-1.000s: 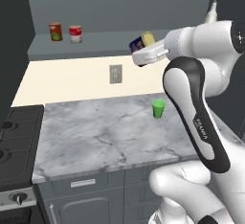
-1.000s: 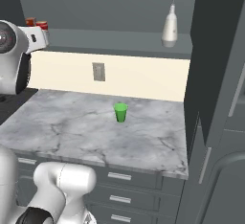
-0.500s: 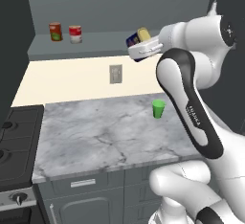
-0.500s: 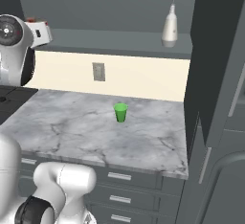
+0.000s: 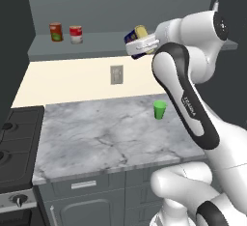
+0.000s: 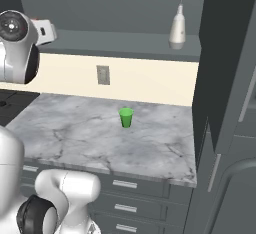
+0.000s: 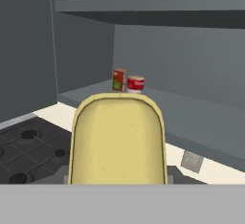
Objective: Pick the cans from the counter and place them in their designated side in the cabinet.
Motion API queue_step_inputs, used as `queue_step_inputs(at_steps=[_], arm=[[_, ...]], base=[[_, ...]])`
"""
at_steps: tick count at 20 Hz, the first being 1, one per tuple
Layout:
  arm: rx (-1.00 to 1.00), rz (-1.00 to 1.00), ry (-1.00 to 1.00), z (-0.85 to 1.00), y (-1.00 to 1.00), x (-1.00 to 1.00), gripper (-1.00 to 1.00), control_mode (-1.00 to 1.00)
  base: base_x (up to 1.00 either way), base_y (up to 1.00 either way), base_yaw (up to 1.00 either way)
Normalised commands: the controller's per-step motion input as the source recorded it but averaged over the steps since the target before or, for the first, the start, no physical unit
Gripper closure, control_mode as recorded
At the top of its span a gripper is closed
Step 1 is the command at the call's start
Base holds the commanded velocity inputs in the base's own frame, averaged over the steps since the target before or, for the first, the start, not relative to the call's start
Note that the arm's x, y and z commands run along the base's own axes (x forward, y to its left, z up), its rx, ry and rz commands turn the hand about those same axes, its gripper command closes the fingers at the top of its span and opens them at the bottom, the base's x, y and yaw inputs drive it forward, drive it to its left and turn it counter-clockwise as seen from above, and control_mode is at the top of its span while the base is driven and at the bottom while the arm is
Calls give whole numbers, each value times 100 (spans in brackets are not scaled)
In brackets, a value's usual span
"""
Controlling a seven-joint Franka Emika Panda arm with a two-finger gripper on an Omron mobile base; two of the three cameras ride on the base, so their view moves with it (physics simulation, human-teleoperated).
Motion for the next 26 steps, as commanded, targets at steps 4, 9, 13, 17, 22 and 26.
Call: queue_step_inputs(at_steps=[4, 9, 13, 17, 22, 26], arm=[[0, -1, 2, 0, 7, 19, 100, -100], [0, 0, 1, 0, 5, 19, 100, -100], [0, -1, 3, 0, 4, 22, 100, -100], [0, -1, 4, 0, 7, 25, 100, -100], [0, 0, 2, 0, 8, 26, 100, -100], [0, -1, 3, 0, 9, 29, 100, -100]], base=[[0, 0, 0], [0, 0, 0], [0, 0, 0], [0, 0, 0], [0, 0, 0], [0, 0, 0]])
